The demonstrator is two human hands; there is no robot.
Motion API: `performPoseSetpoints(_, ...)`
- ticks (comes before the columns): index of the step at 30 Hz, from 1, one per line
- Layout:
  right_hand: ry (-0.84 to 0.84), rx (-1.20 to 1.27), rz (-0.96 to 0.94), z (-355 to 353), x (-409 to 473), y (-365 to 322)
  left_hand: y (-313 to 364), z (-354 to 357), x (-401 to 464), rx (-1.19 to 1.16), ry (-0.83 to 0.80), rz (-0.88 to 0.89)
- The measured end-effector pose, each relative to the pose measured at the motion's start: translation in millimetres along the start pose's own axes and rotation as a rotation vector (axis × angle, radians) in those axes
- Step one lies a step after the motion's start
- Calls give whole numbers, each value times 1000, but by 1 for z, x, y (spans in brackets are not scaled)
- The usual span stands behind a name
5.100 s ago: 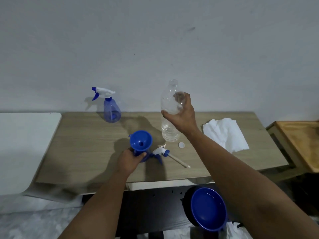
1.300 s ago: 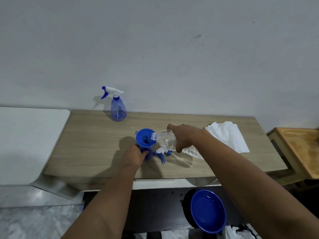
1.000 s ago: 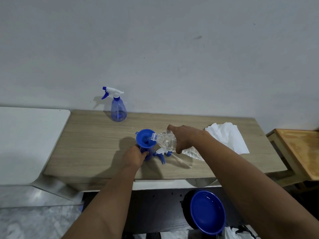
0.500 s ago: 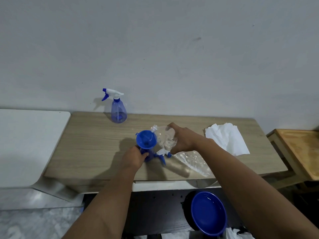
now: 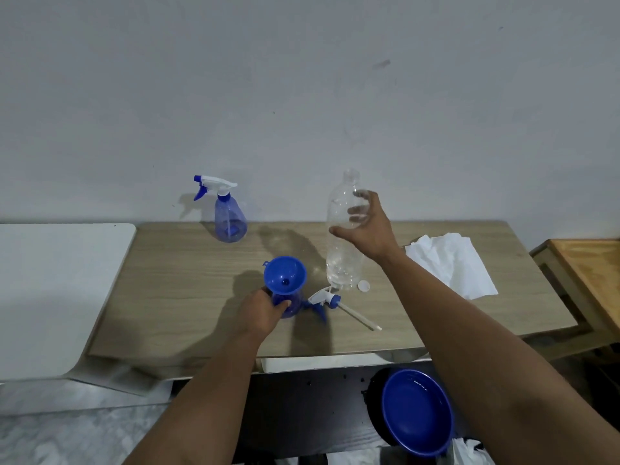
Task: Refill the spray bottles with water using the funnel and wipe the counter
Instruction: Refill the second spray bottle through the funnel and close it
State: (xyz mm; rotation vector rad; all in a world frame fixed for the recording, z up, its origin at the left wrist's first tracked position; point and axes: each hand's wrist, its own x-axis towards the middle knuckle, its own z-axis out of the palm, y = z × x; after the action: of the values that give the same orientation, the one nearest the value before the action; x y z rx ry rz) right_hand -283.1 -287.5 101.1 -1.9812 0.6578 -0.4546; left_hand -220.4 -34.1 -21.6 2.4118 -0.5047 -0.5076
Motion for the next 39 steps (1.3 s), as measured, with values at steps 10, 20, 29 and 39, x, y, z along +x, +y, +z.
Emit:
performPoseSetpoints(10,140,138,22,38,23,24,2,-7,-3,40,-5,35)
performPoseSetpoints(20,61,126,144,39,14,28,5,-7,-3,28,-15,30)
performPoseSetpoints(29,-120,-301,422,32,-17,26,-2,-4,-1,-19,-32,41)
performPoseSetpoints(39,-290,-429,7,65,-43,-36,-7,1,7,-19,-45,-10)
